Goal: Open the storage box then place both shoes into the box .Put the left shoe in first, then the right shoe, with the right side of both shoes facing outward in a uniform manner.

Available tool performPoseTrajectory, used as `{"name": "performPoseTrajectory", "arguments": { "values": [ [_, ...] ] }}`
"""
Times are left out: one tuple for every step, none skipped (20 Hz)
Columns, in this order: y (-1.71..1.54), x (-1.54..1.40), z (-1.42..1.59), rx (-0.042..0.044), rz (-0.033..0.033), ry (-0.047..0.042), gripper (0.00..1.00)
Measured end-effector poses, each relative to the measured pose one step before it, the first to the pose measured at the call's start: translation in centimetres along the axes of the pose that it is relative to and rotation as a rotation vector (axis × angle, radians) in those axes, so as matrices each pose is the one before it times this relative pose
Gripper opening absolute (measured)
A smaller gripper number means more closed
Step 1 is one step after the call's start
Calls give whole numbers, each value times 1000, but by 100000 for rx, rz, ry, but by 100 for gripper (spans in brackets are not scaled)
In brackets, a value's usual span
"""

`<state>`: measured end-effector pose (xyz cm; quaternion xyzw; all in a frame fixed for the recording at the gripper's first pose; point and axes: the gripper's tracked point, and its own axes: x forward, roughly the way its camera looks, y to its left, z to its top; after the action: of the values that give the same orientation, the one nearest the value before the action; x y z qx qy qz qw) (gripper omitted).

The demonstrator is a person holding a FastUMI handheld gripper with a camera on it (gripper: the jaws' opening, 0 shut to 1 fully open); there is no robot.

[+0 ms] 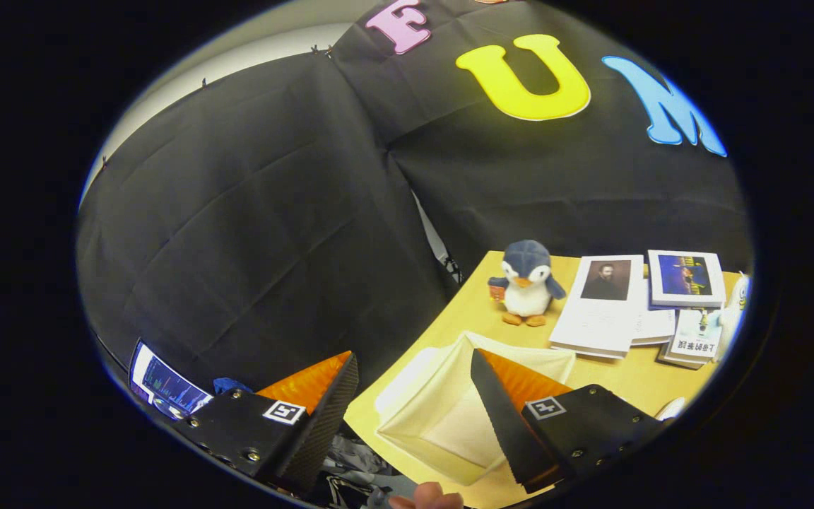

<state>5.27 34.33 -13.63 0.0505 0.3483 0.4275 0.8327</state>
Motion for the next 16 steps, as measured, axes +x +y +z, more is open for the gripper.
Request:
{"name": "performPoseTrajectory", "arguments": {
  "values": [
    [-1058, -608, -453, 634, -1761, 301, 98],
    [-1151, -514, -386, 824, -1941, 269, 98],
    [-1121, -429, -387, 692, -1875, -8, 98],
    [-1198, -271, -302, 396, -1900, -19, 98],
    [-1151, -258, -387, 412, -1942, 22, 98],
    [-1183, -199, -356, 537, -1875, 69, 98],
    [-1118, -306, -411, 825, -2390, 294, 98],
    [-1023, -298, -357, 1641, -1591, 348, 98],
    [-899, -326, -600, 2586, -1169, 685, 98],
    [-1037, -169, -672, 2158, -1253, 945, 98],
    [-1353, -370, -746, 1492, -2053, 918, 98],
    [-1363, -216, -664, 1299, -1909, 789, 98],
    [-1052, -336, -668, 1295, -1820, 924, 98],
    [-1046, -189, -532, 1177, -1850, 793, 98],
    [-1092, -62, -632, 908, -1928, 698, 98],
    [-1017, 57, -700, 1275, -1400, 1479, 98]
  ]
}}
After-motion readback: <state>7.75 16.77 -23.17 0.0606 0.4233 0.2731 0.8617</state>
